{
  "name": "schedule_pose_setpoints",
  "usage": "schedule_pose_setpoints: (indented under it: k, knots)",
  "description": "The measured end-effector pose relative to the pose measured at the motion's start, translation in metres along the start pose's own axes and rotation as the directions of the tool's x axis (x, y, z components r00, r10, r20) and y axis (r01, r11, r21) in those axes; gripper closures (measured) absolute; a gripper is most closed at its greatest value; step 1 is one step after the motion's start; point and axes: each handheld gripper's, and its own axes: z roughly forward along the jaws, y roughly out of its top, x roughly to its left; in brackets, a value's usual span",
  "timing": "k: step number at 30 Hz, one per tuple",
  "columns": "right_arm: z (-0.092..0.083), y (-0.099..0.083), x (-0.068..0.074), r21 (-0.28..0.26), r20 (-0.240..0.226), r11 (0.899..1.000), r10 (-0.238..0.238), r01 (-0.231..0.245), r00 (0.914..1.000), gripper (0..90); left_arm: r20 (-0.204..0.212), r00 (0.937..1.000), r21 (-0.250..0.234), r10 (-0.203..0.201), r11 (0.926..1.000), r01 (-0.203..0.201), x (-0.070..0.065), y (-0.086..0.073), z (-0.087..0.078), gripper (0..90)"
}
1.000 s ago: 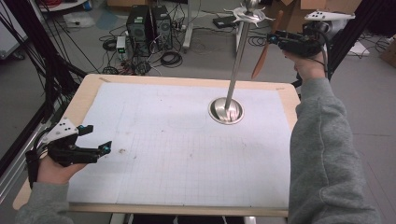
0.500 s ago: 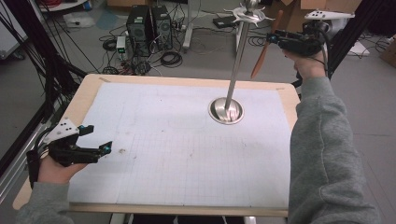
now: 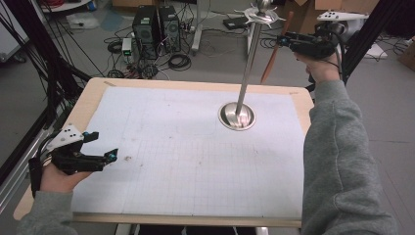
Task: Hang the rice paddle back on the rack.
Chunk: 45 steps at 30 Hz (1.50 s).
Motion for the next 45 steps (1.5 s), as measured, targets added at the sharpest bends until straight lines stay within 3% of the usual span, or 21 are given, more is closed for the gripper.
schedule_pose_setpoints:
  k: [37,45]
  knots:
    - [0.011,-0.004,0.005,0.029,-0.014,1.000,-0.003,0.004,0.9999,65.2,-0.013,0.9999,0.009,0.004,0.9999,-0.004,0.001,-0.001,0.000,9.7]
    - [0.008,-0.007,0.007,0.023,0.008,1.000,-0.006,0.006,1.0000,56.2,-0.019,0.9998,0.006,0.005,1.0000,-0.005,0.001,-0.001,-0.002,9.8]
